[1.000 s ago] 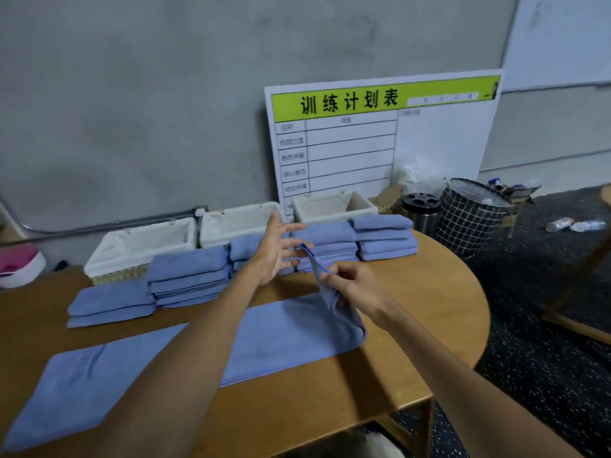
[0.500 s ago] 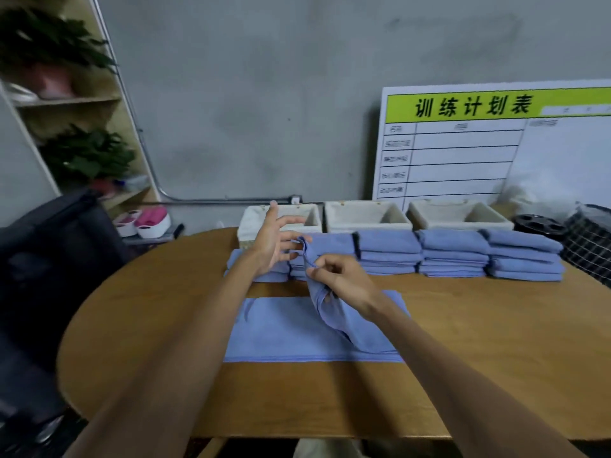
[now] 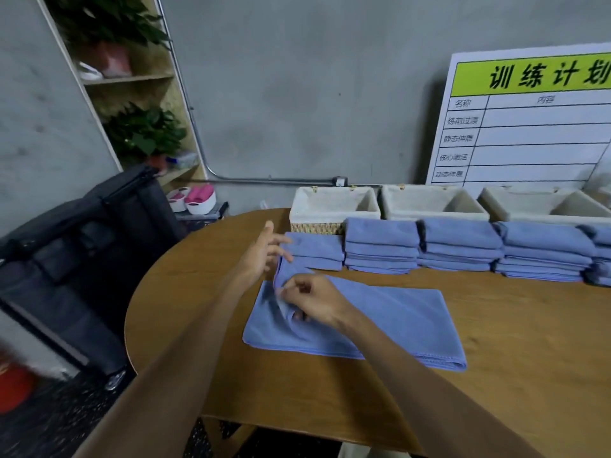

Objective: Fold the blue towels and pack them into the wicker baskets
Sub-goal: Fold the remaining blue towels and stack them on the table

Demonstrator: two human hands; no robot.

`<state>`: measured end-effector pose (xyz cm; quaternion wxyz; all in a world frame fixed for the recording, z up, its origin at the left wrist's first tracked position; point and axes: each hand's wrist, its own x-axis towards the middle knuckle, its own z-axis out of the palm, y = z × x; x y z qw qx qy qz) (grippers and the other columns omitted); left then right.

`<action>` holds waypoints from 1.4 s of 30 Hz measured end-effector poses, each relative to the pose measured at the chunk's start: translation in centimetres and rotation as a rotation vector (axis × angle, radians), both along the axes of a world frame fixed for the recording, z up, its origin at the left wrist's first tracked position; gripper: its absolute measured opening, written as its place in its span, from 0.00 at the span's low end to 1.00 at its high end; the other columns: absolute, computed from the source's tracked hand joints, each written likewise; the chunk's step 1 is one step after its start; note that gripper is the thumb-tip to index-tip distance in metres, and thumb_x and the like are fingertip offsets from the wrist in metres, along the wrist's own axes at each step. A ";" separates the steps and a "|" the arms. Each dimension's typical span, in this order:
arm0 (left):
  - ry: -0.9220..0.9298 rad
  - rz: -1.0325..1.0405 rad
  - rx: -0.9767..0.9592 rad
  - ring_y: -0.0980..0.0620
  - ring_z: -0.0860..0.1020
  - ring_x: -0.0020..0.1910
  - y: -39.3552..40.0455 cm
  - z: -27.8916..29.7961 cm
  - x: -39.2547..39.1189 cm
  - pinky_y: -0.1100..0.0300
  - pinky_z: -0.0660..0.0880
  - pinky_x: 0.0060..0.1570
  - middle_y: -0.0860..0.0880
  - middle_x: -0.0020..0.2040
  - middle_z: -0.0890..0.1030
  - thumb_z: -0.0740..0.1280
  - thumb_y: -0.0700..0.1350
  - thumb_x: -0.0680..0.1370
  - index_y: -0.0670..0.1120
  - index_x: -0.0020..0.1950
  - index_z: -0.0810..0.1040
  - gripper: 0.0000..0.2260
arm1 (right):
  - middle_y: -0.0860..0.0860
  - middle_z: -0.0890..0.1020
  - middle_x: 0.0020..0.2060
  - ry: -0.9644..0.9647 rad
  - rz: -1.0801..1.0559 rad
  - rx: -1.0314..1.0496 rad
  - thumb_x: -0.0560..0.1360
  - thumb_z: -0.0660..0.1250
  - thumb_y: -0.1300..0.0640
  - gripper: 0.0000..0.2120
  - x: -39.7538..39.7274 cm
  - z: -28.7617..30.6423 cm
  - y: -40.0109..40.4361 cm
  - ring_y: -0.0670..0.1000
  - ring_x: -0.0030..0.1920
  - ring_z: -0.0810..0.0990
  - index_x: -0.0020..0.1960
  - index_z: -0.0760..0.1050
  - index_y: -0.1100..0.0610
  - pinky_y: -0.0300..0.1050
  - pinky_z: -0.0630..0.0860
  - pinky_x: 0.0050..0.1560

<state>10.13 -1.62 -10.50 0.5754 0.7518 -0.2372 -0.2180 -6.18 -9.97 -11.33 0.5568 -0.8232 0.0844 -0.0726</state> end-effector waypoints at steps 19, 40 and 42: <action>-0.845 -0.339 0.787 0.49 0.40 0.81 -8.0 -7.4 -15.6 0.40 0.42 0.77 0.55 0.82 0.42 0.46 0.65 0.83 0.58 0.82 0.47 0.28 | 0.50 0.79 0.61 0.026 -0.409 -0.939 0.81 0.59 0.52 0.14 -10.3 -7.7 -13.7 0.57 0.63 0.75 0.62 0.79 0.52 0.53 0.72 0.57; -0.777 -0.147 1.051 0.44 0.40 0.81 1.5 -6.7 -9.2 0.33 0.42 0.76 0.53 0.83 0.40 0.45 0.70 0.80 0.60 0.82 0.42 0.32 | 0.49 0.57 0.79 0.270 -0.365 -0.921 0.85 0.46 0.46 0.22 -11.7 -6.8 -13.7 0.54 0.79 0.50 0.78 0.58 0.44 0.58 0.47 0.77; -0.784 -0.159 1.072 0.44 0.40 0.81 1.0 -6.4 -9.8 0.33 0.41 0.75 0.52 0.83 0.40 0.44 0.69 0.80 0.59 0.82 0.42 0.32 | 0.49 0.57 0.79 0.288 -0.370 -0.938 0.85 0.47 0.47 0.22 -12.5 -6.8 -14.3 0.55 0.79 0.50 0.78 0.58 0.43 0.59 0.49 0.77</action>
